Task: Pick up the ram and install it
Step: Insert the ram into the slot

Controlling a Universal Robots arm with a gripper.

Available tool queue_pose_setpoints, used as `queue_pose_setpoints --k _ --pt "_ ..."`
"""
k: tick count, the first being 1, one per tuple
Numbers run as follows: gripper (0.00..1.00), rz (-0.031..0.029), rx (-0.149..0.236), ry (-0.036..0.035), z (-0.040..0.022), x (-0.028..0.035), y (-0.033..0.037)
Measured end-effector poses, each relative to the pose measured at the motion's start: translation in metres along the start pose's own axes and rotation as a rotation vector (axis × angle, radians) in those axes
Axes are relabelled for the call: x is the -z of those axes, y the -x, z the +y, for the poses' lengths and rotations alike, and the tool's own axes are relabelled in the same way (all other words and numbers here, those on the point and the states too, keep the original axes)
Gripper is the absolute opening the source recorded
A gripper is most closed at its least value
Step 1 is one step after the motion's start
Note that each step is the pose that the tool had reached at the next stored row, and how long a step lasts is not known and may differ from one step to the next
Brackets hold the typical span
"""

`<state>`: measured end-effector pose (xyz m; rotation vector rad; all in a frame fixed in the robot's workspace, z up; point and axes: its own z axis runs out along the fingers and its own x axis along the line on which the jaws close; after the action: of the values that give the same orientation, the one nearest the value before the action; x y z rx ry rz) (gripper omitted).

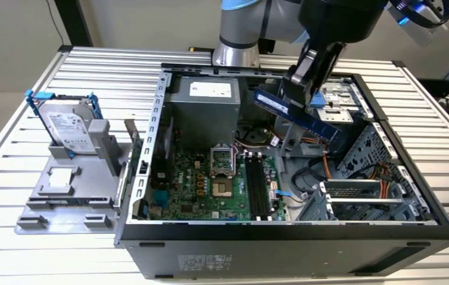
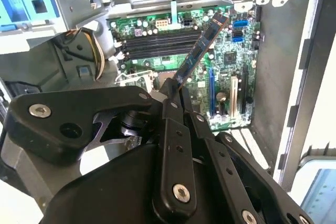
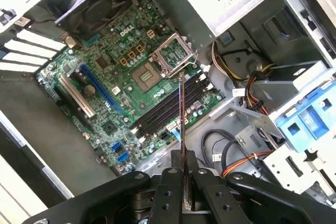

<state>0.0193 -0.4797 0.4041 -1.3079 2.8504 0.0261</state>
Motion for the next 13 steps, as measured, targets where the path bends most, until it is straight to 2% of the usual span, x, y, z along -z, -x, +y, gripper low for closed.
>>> queue_pose_setpoints --k 1,13 --pt "0.00 -0.0004 -0.029 -0.0003 0.0000 0.0000 0.0000" --pt "0.00 -0.0028 -0.211 -0.0025 0.0000 0.0000 0.0000"
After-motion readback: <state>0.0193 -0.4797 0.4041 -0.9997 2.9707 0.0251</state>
